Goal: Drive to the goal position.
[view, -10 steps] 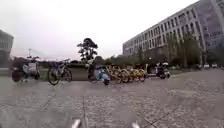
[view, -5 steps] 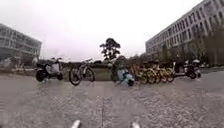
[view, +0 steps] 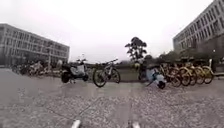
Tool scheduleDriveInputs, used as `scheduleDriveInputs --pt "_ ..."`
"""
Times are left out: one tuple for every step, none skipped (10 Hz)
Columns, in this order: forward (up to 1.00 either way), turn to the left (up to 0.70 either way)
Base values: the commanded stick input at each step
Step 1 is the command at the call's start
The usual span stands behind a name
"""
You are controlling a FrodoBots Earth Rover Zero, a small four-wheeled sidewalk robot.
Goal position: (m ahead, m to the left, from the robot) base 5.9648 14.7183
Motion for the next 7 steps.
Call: scheduleDriveInputs --pt "0.70 0.35" --pt "0.70 0.35" --pt "0.70 0.35" --pt "0.70 0.35" --pt "0.70 0.35" --pt "0.70 0.35" --pt "0.70 0.35"
